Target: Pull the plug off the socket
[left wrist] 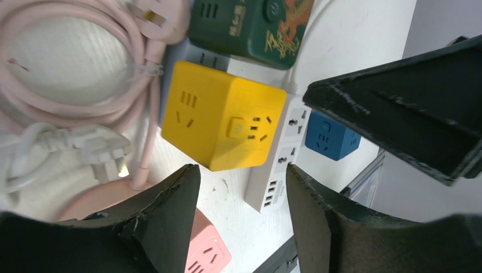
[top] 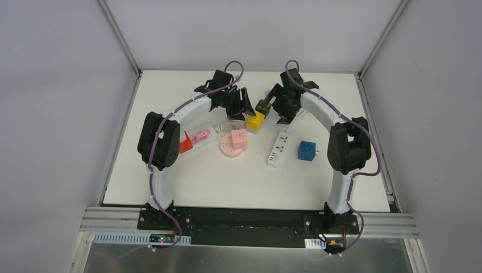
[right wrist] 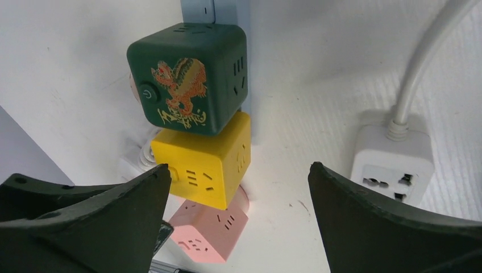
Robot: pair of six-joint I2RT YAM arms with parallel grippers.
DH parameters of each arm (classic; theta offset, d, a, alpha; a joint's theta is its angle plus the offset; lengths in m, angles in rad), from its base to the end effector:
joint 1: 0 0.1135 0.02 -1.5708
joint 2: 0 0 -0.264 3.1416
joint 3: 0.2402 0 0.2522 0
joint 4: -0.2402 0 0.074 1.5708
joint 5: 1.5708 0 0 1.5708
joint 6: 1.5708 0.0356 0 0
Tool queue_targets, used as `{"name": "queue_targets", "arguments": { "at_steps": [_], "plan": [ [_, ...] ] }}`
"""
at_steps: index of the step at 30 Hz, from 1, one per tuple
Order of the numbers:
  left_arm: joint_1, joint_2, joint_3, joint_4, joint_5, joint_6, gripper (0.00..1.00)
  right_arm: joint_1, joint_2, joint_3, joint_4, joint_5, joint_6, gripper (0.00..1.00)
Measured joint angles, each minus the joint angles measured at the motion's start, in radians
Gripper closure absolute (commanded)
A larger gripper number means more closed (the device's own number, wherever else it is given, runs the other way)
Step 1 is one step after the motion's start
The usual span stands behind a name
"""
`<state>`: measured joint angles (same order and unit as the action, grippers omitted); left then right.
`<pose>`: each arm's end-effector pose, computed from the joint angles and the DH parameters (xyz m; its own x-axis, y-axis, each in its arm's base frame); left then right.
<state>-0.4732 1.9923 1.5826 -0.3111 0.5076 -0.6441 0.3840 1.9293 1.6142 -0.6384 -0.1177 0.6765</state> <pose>0.3976 -0.2230 0.2425 -0.9041 -0.1266 -0.4081 0.2257 0.6695 -0.7077 0.3947 0.1640 0.2527 -0.8619 0.3223 -0.3914 0.1341 0.8894 0.4371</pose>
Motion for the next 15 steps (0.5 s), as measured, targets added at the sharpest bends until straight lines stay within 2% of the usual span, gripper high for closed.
{"name": "queue_targets", "arguments": {
  "at_steps": [10,13,15],
  "plan": [
    [0.035,-0.001,0.002,0.015,-0.008,0.011,0.38,0.066,0.143,0.178,-0.016,0.111,-0.031,0.04],
    [0.037,-0.001,0.003,0.013,-0.008,0.014,0.37,0.075,0.188,0.243,-0.034,0.162,-0.040,0.11],
    [0.038,-0.001,0.005,0.013,-0.009,0.019,0.37,0.077,0.236,0.305,-0.054,0.200,-0.050,0.19]
  ]
}}
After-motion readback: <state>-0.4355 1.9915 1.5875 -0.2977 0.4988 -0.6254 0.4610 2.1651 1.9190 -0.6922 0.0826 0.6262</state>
